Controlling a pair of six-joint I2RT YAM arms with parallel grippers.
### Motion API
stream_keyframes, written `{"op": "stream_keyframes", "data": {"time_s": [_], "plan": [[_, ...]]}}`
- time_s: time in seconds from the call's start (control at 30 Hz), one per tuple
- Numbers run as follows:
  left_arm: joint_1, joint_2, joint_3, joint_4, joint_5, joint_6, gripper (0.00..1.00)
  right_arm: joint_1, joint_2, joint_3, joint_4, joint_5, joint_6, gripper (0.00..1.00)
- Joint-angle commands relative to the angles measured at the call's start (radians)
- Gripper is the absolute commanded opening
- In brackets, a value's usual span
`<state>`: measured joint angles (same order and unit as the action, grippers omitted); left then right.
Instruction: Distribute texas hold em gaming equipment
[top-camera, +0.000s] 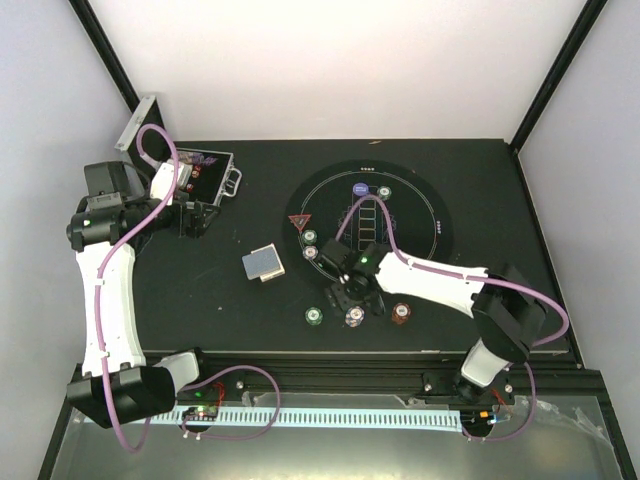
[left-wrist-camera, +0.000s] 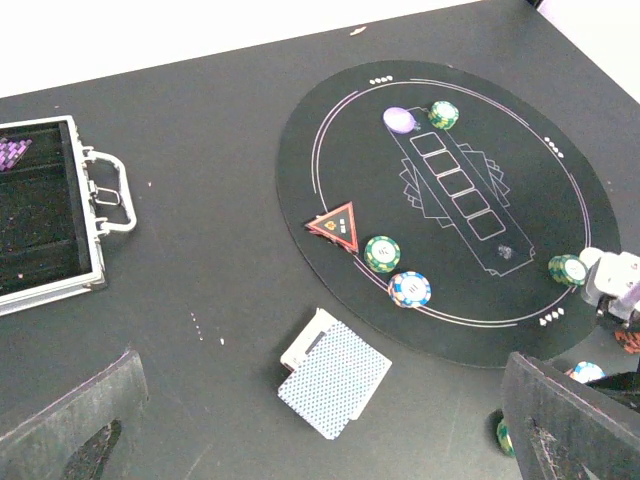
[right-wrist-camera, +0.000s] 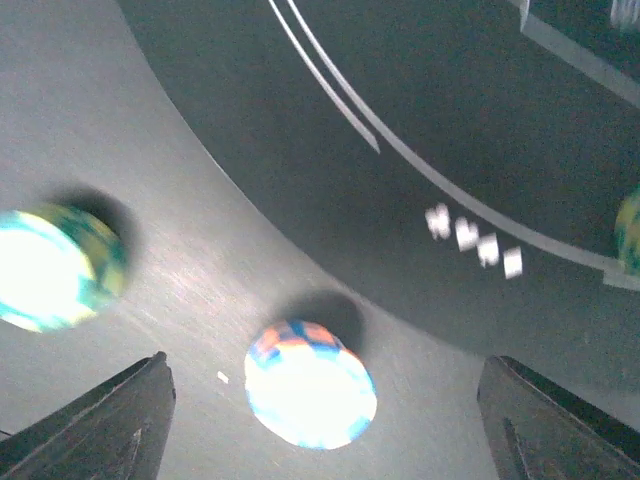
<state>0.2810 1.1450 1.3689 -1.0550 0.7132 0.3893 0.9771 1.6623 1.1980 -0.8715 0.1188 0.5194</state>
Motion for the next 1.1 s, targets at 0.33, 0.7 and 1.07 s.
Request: {"op": "stream_keyframes", "data": {"time_s": [0.33, 0.7, 1.07], "plan": [[0.006, -0.011, 0.01, -0.005, 0.034, 0.003, 0.99, 0.032, -0.104, -0.242, 0.138, -0.052, 0.124, 0.84], [0.006, -0.013, 0.014, -0.005, 0.022, 0.008, 0.99, 0.033, -0.042, -0.222, 0.164, -0.068, 0.108, 0.76], [0.007, -0.013, 0.009, 0.001, 0.013, 0.008, 0.99, 0.034, -0.02, -0.233, 0.179, -0.042, 0.106, 0.61]]}}
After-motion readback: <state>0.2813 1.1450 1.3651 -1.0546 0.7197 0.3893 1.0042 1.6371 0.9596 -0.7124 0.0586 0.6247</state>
